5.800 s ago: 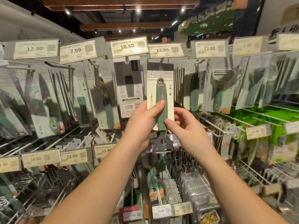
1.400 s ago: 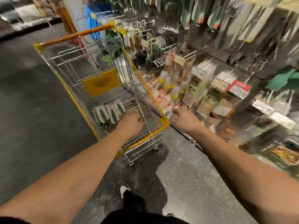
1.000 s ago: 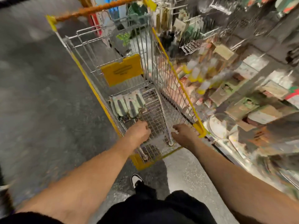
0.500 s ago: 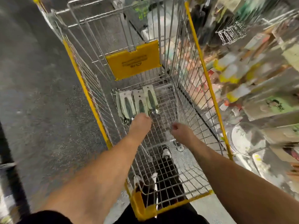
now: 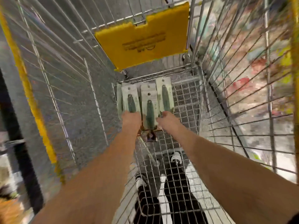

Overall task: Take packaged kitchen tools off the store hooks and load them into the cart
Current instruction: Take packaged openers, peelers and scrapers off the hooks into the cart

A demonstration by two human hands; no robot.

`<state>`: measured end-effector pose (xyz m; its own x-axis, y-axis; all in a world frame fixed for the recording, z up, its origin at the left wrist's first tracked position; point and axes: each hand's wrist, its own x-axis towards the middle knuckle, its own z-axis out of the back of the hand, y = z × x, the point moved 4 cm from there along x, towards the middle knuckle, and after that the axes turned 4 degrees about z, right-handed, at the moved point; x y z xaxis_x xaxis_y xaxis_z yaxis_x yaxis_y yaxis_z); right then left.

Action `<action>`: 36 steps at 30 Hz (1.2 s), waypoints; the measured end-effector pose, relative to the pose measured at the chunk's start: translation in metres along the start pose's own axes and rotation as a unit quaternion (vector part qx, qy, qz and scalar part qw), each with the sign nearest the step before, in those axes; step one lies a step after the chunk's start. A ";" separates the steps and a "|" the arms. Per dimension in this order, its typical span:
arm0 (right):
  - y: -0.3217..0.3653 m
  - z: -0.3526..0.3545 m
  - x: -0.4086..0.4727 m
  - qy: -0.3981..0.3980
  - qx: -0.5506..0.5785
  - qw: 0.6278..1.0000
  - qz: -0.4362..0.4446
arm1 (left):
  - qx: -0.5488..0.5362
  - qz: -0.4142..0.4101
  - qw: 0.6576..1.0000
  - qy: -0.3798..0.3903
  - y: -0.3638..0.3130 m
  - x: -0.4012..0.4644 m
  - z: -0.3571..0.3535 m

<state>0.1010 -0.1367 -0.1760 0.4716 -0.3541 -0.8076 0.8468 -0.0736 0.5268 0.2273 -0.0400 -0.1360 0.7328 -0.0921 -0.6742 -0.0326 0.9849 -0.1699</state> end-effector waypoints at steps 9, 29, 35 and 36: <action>0.004 -0.039 0.044 -0.078 -0.025 0.996 -0.033 | -0.192 0.105 0.970 -0.105 0.020 0.029 -0.020; 0.004 -0.039 0.052 0.014 0.305 0.952 0.029 | -0.069 0.018 0.992 -0.106 0.009 0.024 -0.016; -0.018 -0.053 0.062 0.059 0.331 0.941 0.023 | -0.178 0.042 0.982 -0.047 0.018 0.016 -0.027; -0.036 -0.061 0.078 0.066 0.330 0.941 0.022 | -0.198 0.049 0.978 -0.031 0.020 0.015 -0.029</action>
<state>0.1226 -0.1051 -0.2741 0.5666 -0.2544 -0.7837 0.5085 -0.6404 0.5755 0.2183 -0.0255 -0.1703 0.7520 0.0209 -0.6588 -0.3570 0.8531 -0.3804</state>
